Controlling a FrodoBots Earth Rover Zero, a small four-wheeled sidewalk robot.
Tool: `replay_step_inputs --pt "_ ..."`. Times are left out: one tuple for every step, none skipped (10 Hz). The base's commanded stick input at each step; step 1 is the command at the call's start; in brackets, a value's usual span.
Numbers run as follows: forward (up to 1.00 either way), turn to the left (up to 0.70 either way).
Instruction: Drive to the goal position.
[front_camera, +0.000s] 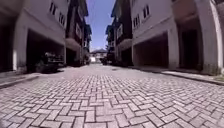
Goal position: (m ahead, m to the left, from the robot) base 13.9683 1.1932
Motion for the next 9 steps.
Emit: replay_step_inputs --pt "0.50 0.00" --pt "0.50 0.00" --pt "0.50 0.00" --pt "0.50 0.50" --pt "0.50 0.50" --pt "0.50 0.46" --pt "0.50 0.32" --pt "0.50 0.07" --pt "0.50 0.00"
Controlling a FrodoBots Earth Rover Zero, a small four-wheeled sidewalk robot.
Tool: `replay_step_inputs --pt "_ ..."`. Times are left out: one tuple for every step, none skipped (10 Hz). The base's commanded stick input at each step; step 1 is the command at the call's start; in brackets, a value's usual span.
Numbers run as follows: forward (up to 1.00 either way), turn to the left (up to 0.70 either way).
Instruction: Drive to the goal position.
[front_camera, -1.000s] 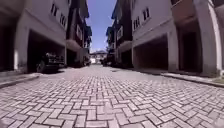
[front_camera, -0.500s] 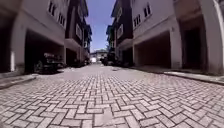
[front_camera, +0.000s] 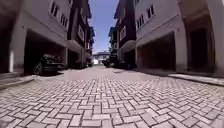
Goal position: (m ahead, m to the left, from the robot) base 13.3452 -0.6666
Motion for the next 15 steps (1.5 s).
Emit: replay_step_inputs --pt "0.50 0.00" --pt "0.50 0.00" --pt "0.50 0.19" --pt "0.50 0.48" --pt "0.50 0.14" --pt "0.50 0.00" --pt "0.50 0.00" --pt "0.50 0.00" --pt "0.50 0.00" --pt "0.50 0.00" --pt "0.50 0.00" --pt "0.50 0.00" --pt "0.50 0.00" --pt "0.50 0.00" --pt "0.50 0.00"
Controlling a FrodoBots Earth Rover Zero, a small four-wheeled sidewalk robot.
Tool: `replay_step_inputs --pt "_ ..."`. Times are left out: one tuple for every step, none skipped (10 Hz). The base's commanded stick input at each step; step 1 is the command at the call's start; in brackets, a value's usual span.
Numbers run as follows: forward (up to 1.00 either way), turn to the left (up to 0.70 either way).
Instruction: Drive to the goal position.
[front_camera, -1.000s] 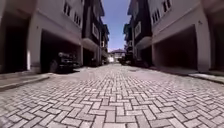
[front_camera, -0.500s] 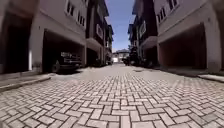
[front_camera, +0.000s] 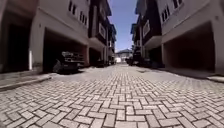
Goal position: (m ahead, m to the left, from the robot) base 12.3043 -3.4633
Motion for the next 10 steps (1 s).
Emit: replay_step_inputs --pt "0.50 0.00" --pt "0.50 0.00" --pt "0.50 0.00" --pt "0.50 0.00" --pt "0.50 0.00" --pt "0.50 0.00" --pt "0.50 0.00" --pt "0.50 0.00" --pt "0.50 0.00" --pt "0.50 0.00"
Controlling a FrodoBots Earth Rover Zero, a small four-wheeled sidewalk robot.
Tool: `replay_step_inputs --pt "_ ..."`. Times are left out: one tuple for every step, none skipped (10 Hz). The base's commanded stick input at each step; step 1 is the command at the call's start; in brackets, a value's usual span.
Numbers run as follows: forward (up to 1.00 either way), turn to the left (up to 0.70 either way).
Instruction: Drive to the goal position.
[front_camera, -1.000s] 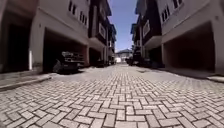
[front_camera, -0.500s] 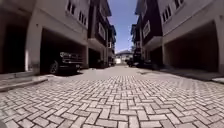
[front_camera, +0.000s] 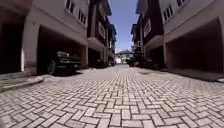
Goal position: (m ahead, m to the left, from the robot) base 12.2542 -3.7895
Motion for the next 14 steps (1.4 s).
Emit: replay_step_inputs --pt "0.50 0.00" --pt "0.50 0.00" --pt "0.50 0.00" --pt "0.50 0.00" --pt "0.50 0.00" --pt "0.50 0.00" --pt "0.50 0.00" --pt "0.50 0.00" --pt "0.50 0.00" --pt "0.50 0.00" --pt "0.50 0.00" --pt "0.50 0.00" --pt "0.50 0.00" --pt "0.50 0.00"
